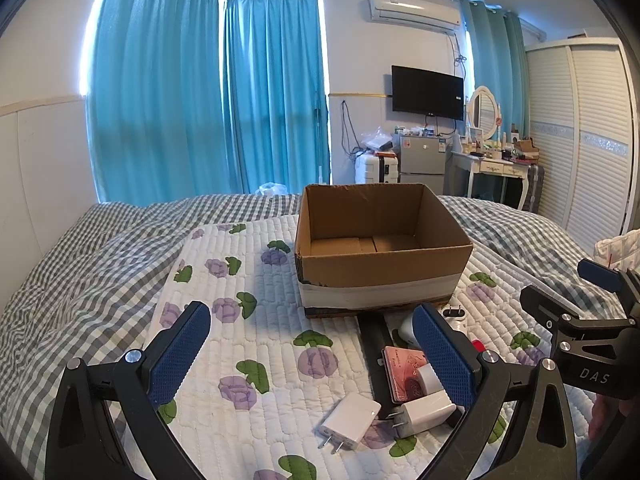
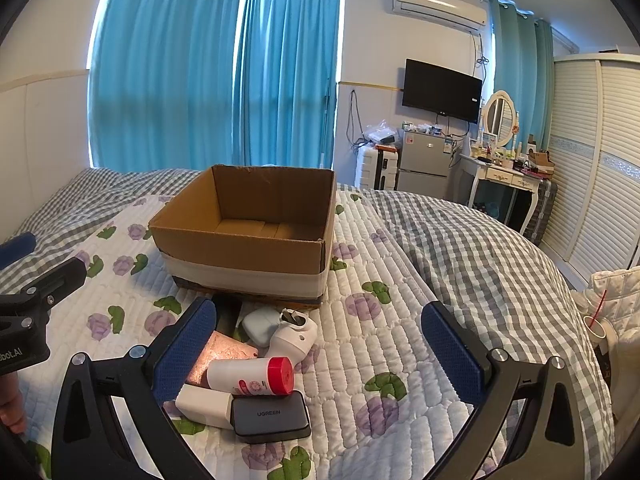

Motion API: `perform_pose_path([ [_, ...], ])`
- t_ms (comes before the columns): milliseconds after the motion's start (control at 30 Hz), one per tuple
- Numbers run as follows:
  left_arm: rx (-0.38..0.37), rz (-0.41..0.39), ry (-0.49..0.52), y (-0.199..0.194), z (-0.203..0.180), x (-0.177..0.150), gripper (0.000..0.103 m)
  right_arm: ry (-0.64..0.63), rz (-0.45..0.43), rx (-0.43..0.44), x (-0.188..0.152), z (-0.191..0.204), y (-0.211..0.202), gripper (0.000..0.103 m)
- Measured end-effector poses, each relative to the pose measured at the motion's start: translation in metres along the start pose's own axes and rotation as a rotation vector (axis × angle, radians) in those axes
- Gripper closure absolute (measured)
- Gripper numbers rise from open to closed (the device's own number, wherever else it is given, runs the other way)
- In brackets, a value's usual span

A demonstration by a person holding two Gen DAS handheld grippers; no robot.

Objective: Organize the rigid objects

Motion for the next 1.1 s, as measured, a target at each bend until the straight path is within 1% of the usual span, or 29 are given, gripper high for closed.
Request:
perform_pose_path([
  [667,-0.008,0.000,-0.008,-0.004,-0.001,0.002,0.000,-0.002,0.001,0.001,0.000,0.000,0.000,0.000],
  [833,-0.015,0.003,-0.016,-0.006,0.000,0.005,0.000,-0.020,0.005,-0.016,0.000,0.001,0.001,0.000],
  [933,-0.001,0.024,-0.007,-0.001,0.000,0.001,0.000,-0.029,0.036,-0.031,-0.003,0.001,0.006,0.000],
  [1000,0.011,0.069,0.010,0.008,0.000,-0.007,0.000,-0.021,0.072,-0.027,-0.007,0.000,0.010,0.000],
  [1033,0.011,0.105,0.023,0.015,-0.001,-0.015,0.000,-0.019,0.090,-0.024,-0.009,-0.001,0.013,0.000],
  [1100,0.007,0.170,0.047,0.028,-0.005,-0.030,0.000,-0.026,0.162,-0.031,-0.018,-0.001,0.024,0.000],
])
Point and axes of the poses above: each gripper's, at about its wrist camera, not at the fingertips, and y roughly the way its jaws point, z to its left, x to its top, the point moved 2 cm from there along y, roughly the way its jaws point, and after that the axes turned 13 degrees about -z, right-handed, at the moved point
